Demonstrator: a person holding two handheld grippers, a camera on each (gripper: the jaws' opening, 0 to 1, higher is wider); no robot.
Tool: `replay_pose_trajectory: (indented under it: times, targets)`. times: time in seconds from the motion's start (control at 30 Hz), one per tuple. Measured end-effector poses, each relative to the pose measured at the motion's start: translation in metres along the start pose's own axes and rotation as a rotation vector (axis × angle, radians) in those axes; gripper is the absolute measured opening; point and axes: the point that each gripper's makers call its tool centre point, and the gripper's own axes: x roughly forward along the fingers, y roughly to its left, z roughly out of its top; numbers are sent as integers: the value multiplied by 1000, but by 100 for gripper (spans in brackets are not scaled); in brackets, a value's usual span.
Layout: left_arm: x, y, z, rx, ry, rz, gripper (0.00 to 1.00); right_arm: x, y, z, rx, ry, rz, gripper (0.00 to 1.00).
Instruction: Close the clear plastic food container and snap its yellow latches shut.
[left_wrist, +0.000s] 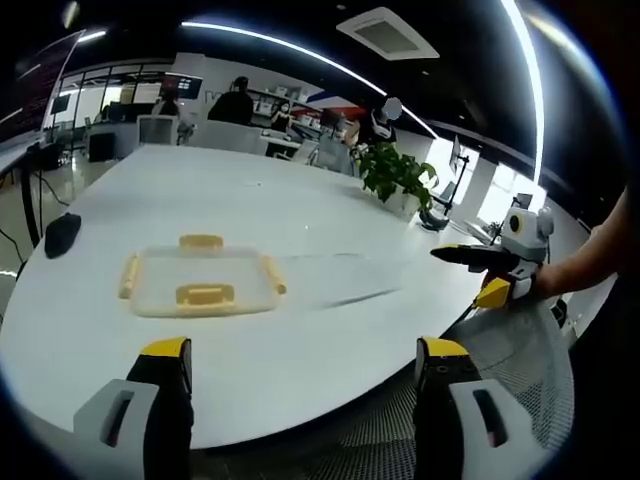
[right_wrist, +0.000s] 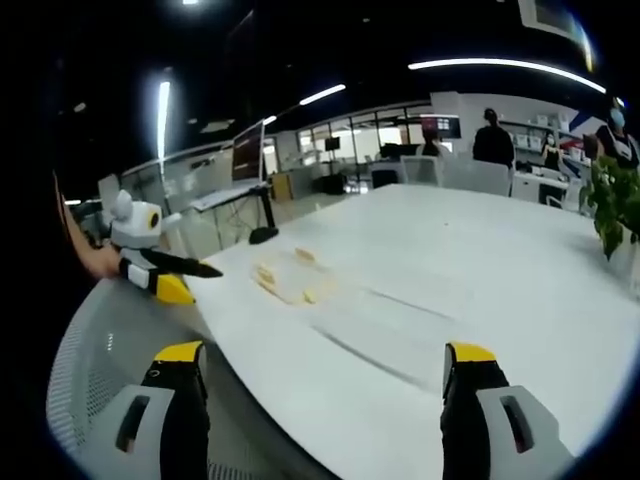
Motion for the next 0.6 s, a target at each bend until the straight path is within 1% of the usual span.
replay_pose_trajectory:
  times: [0.1,0.2,0.27,0.3,0.33,0.4,0.47,0.53,0.6]
  targets:
    - [0,3,1,-20,-5,8,95,1,2,0,7,5,9,97]
    - [0,7,0,-22,14,26,95,1,5,0,-5,13,22,96]
    - [0,7,1,-22,9,24,95,0,6,4,-8,-6,29,95]
    - [1,8,-1,-16,18,28,96,-1,7,7,-2,-21,35,95]
    - [1,8,-2,-10,26,28,96,-2,6,11,3,-40,33,95]
    - [1,7,-2,-9,27,27,98,-2,4,14,2,-52,25,95]
    - [1,10,-1,-9,28,36,98,-3,3,21,-3,-81,18,95]
    - [0,11,3,-17,15,40,98,-3,2,22,2,-82,17,95]
    - [0,8,6,-15,2,27,98,-3,1,24,-1,-90,15,95]
